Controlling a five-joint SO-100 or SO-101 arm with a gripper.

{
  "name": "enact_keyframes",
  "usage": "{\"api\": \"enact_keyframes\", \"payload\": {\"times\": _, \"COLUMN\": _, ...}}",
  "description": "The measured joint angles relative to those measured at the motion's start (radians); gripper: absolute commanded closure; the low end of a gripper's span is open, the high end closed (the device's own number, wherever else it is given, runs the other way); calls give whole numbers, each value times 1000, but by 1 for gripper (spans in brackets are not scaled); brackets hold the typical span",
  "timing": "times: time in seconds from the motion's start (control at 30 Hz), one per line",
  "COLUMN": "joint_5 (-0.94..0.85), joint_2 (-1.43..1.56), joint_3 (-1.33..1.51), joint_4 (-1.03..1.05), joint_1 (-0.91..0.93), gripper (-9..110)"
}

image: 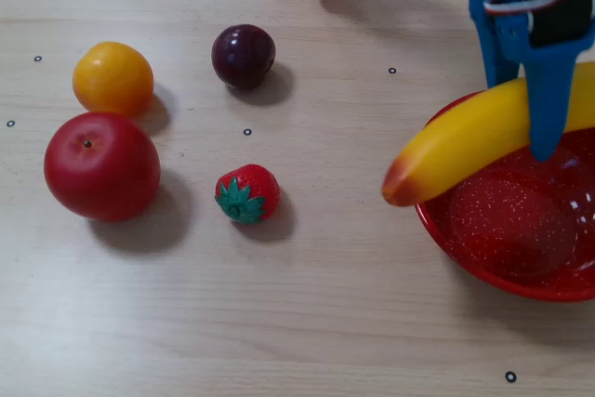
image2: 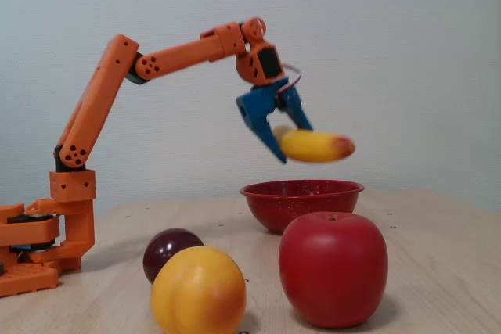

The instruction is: Put the banana in the red bowl.

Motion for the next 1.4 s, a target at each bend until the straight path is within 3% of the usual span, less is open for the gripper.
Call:
{"api": "enact_keyframes", "payload": {"times": 0.43, "joint_5": -8, "joint_2": -224, "joint_3": -104, "joint_4": 86, "joint_1": 40, "gripper": 101}}
{"api": "enact_keyframes", "payload": {"times": 0.47, "joint_5": -6, "joint_2": -224, "joint_3": -106, "joint_4": 86, "joint_1": 40, "gripper": 99}}
{"api": "enact_keyframes", "payload": {"times": 0.63, "joint_5": 14, "joint_2": -224, "joint_3": -106, "joint_4": 86, "joint_1": 38, "gripper": 57}}
{"api": "enact_keyframes", "payload": {"times": 0.77, "joint_5": 18, "joint_2": -222, "joint_3": -106, "joint_4": 75, "joint_1": 38, "gripper": 59}}
{"api": "enact_keyframes", "payload": {"times": 0.93, "joint_5": 18, "joint_2": -135, "joint_3": -106, "joint_4": 35, "joint_1": 37, "gripper": 71}}
{"api": "enact_keyframes", "payload": {"times": 1.1, "joint_5": 20, "joint_2": 48, "joint_3": -155, "joint_4": 34, "joint_1": 26, "gripper": 101}}
{"api": "enact_keyframes", "payload": {"times": 1.4, "joint_5": -3, "joint_2": 302, "joint_3": -176, "joint_4": 72, "joint_1": -55, "gripper": 101}}
